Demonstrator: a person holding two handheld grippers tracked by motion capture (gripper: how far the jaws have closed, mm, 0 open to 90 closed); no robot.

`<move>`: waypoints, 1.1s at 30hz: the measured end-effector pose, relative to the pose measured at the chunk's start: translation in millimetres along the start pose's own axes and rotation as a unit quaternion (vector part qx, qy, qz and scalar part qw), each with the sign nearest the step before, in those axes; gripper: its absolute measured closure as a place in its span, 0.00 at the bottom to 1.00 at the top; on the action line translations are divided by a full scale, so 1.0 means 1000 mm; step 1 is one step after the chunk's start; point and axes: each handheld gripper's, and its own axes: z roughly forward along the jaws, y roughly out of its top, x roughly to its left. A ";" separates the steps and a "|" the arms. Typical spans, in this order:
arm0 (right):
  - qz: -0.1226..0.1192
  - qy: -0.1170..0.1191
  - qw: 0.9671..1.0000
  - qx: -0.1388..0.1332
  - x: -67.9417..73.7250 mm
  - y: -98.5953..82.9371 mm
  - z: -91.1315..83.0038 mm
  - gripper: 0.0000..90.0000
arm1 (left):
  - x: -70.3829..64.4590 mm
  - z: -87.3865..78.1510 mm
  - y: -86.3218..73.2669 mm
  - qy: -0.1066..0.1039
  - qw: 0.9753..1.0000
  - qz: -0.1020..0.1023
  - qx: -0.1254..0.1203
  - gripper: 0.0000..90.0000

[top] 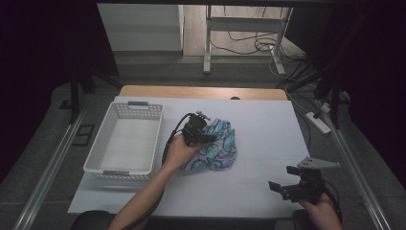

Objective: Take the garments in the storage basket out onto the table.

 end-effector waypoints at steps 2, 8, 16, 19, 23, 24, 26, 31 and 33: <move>0.000 0.000 1.000 0.000 0.000 0.000 0.000 0.02 | 0.000 0.002 -0.002 0.001 1.000 0.006 0.002 0.75; 0.000 0.000 1.000 0.002 0.000 0.000 0.000 0.02 | -0.003 0.014 -0.010 0.013 0.999 0.046 0.013 0.71; 0.000 0.001 1.000 0.005 0.000 0.000 0.001 0.02 | -0.001 0.019 -0.012 0.003 0.998 0.054 0.021 0.63; 0.000 0.001 1.000 0.005 0.000 0.000 0.001 0.02 | -0.002 0.018 -0.011 0.002 0.999 0.049 0.021 0.58; 0.000 0.001 1.000 0.005 0.000 0.000 0.001 0.02 | -0.002 0.017 -0.012 0.002 0.999 0.047 0.015 0.54; 0.001 0.001 1.000 0.004 0.000 0.000 0.001 0.02 | -0.002 0.017 -0.012 0.003 0.999 0.044 0.013 0.51; 0.001 0.001 1.000 0.004 0.000 0.000 0.001 0.01 | -0.001 0.016 -0.013 0.003 0.999 0.041 0.011 0.48; 0.001 0.001 1.000 0.004 0.000 0.000 0.001 0.02 | -0.001 0.014 -0.011 0.003 0.999 0.039 0.008 0.39; 0.001 0.002 1.000 0.005 0.000 0.000 0.001 0.02 | -0.001 0.013 -0.011 0.004 0.999 0.041 0.008 0.38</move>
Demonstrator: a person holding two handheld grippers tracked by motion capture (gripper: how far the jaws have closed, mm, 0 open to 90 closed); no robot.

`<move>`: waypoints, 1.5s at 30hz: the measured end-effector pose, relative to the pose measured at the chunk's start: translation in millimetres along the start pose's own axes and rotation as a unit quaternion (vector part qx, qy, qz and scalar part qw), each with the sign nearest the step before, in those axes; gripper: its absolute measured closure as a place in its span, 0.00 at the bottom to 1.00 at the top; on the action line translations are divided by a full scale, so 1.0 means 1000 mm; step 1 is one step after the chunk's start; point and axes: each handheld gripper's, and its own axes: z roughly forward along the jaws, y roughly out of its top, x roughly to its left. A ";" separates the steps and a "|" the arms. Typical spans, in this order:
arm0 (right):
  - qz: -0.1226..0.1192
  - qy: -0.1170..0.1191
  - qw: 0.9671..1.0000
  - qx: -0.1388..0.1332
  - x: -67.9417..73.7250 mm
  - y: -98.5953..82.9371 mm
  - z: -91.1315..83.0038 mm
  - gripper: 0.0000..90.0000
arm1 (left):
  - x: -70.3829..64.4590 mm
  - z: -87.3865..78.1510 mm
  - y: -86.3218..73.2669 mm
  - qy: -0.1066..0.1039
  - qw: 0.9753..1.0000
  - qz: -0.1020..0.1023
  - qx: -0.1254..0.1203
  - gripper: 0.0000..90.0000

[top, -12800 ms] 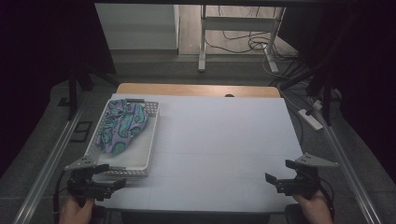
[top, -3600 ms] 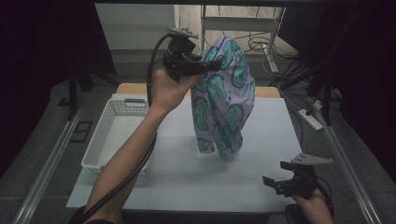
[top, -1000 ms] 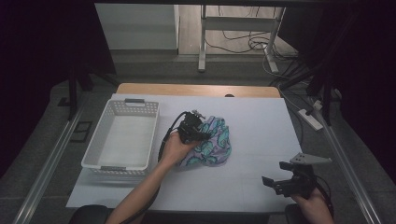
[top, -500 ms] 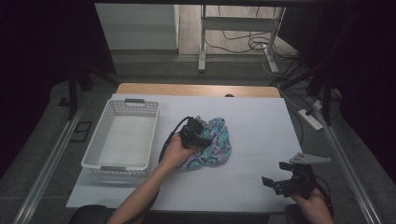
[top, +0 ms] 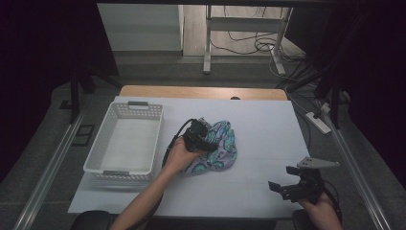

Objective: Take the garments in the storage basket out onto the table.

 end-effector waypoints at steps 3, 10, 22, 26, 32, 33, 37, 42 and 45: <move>0.000 -0.001 1.000 -0.001 0.000 0.000 0.001 0.02 | 0.000 -0.001 0.001 -0.001 1.000 -0.003 -0.002 0.31; 0.001 0.000 1.000 0.001 0.000 0.000 0.001 0.02 | -0.003 -0.011 0.006 -0.011 1.000 -0.007 -0.013 0.21; 0.000 0.000 1.000 0.002 0.000 0.000 0.001 0.02 | -0.006 -0.025 0.016 -0.005 0.999 -0.010 -0.037 0.09; 0.000 -0.001 1.000 0.002 0.001 0.000 0.001 0.02 | -0.007 -0.030 0.016 -0.016 0.999 0.014 -0.040 0.07; -0.001 0.000 1.000 0.004 0.000 0.000 0.001 0.02 | -0.008 -0.037 0.014 -0.040 0.998 0.017 -0.039 0.06; -0.001 -0.001 1.000 0.003 0.001 0.000 0.001 0.02 | -0.008 -0.038 0.012 -0.045 0.998 0.019 -0.039 0.06; -0.001 0.000 1.000 0.005 0.001 0.000 0.001 0.02 | -0.009 -0.042 0.005 -0.059 0.997 0.016 -0.045 0.04; -0.002 -0.002 1.000 0.005 0.001 0.000 0.001 0.02 | -0.009 -0.046 0.000 -0.073 0.996 0.009 -0.055 0.03; -0.002 -0.002 1.000 0.005 0.001 0.000 0.001 0.02 | -0.009 -0.048 -0.004 -0.079 0.995 0.008 -0.060 0.03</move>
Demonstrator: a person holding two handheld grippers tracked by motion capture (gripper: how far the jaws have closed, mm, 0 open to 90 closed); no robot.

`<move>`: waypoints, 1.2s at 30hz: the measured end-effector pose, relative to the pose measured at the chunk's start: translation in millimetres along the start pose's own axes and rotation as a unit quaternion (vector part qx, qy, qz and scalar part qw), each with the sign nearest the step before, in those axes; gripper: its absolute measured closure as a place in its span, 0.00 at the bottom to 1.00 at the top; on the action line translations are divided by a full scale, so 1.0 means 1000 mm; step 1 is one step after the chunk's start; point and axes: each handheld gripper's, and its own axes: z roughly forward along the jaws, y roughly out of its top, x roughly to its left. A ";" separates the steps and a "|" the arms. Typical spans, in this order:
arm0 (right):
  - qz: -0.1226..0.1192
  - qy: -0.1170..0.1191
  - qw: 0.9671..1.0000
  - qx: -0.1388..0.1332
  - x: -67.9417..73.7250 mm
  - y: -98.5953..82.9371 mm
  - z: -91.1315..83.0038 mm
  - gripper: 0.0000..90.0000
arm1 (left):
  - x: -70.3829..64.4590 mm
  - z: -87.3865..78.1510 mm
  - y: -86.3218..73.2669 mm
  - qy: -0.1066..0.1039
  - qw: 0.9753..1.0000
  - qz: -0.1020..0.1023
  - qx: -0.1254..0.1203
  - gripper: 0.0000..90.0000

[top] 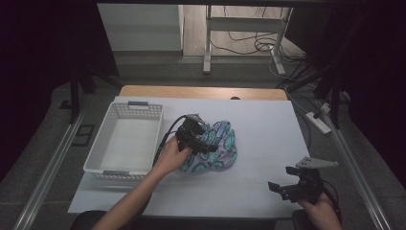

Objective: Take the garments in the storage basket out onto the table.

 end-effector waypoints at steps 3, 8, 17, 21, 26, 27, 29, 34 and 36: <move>0.000 0.001 1.000 0.000 0.000 0.000 0.000 0.02 | -0.001 -0.004 -0.002 -0.002 1.000 0.000 -0.007 0.02; 0.000 0.000 1.000 0.001 0.000 0.000 0.000 0.02 | -0.001 -0.011 -0.006 -0.006 1.000 -0.004 -0.016 0.02; -0.001 -0.001 1.000 0.003 0.001 0.000 0.001 0.02 | -0.005 -0.028 -0.014 -0.012 0.999 -0.008 -0.029 0.02; -0.001 -0.002 1.000 0.003 0.001 0.000 0.001 0.02 | -0.006 -0.033 -0.017 -0.010 0.999 -0.006 -0.030 0.02; -0.001 -0.002 1.000 0.004 0.001 0.000 0.001 0.02 | -0.007 -0.042 -0.022 -0.011 0.999 -0.005 -0.036 0.02; -0.001 -0.003 1.000 0.005 0.001 0.000 0.001 0.02 | -0.008 -0.043 -0.023 -0.012 0.999 -0.004 -0.037 0.02; -0.001 -0.003 1.000 0.005 0.001 0.000 0.001 0.02 | -0.008 -0.047 -0.025 -0.014 0.999 -0.002 -0.044 0.01; -0.002 -0.003 1.000 0.005 0.001 0.000 0.001 0.02 | -0.010 -0.054 -0.029 -0.018 0.998 -0.006 -0.052 0.01; -0.002 -0.004 1.000 0.006 0.001 0.000 0.001 0.02 | -0.010 -0.057 -0.031 -0.016 0.998 -0.008 -0.053 0.01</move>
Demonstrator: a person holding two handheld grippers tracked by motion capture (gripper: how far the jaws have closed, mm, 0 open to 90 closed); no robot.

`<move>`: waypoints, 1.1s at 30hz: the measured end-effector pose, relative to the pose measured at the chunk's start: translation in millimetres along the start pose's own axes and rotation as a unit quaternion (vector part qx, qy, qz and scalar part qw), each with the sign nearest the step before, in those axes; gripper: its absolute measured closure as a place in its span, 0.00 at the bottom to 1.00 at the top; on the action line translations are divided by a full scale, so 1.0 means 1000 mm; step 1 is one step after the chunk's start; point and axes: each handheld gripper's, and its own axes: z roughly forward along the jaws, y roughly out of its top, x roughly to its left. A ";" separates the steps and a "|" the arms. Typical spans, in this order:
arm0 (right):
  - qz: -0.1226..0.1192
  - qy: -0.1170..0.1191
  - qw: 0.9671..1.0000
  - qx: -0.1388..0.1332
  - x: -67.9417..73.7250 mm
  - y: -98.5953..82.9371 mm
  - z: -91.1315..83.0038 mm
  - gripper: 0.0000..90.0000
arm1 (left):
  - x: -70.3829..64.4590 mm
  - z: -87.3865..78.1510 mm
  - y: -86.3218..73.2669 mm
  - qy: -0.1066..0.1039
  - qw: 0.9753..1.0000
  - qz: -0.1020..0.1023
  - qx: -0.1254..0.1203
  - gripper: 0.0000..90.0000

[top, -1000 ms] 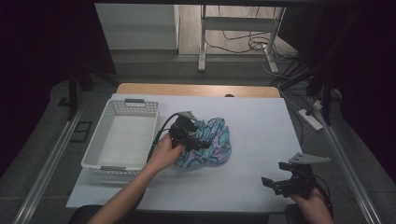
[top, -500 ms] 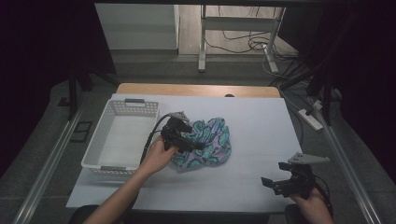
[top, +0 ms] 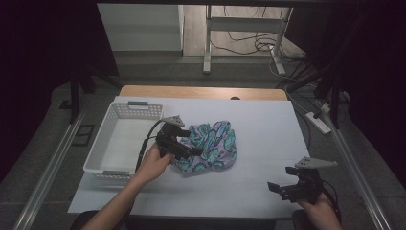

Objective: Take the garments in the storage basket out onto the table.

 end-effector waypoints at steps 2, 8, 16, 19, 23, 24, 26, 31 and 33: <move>0.001 0.000 1.000 0.000 0.000 0.000 0.000 0.02 | -0.002 -0.004 -0.003 0.003 1.000 -0.003 0.004 0.00; 0.000 0.000 1.000 0.001 0.000 0.000 0.000 0.02 | -0.004 -0.011 -0.010 0.005 1.000 0.000 0.001 0.00; -0.001 -0.001 1.000 0.002 0.000 0.000 0.001 0.02 | -0.008 -0.025 -0.019 0.008 1.000 -0.001 0.001 0.01; -0.003 -0.001 1.000 0.003 0.001 0.000 0.001 0.02 | -0.009 -0.032 -0.026 0.010 1.000 -0.005 -0.001 0.00; -0.002 0.000 1.000 0.002 0.000 0.000 0.001 0.02 | -0.011 -0.038 -0.033 0.011 1.000 -0.011 -0.001 0.00; -0.002 0.000 1.000 0.002 0.000 0.000 0.001 0.02 | -0.011 -0.038 -0.033 0.011 1.000 -0.011 -0.001 0.00; -0.002 -0.001 1.000 0.002 0.001 0.000 0.000 0.02 | -0.011 -0.041 -0.037 0.013 1.000 -0.015 -0.002 0.00; -0.003 -0.004 1.000 0.001 0.001 0.000 0.000 0.02 | -0.012 -0.051 -0.049 0.018 0.999 -0.025 -0.008 0.00; -0.003 -0.004 1.000 0.001 0.001 0.000 0.001 0.02 | -0.013 -0.056 -0.054 0.021 0.999 -0.029 -0.012 0.00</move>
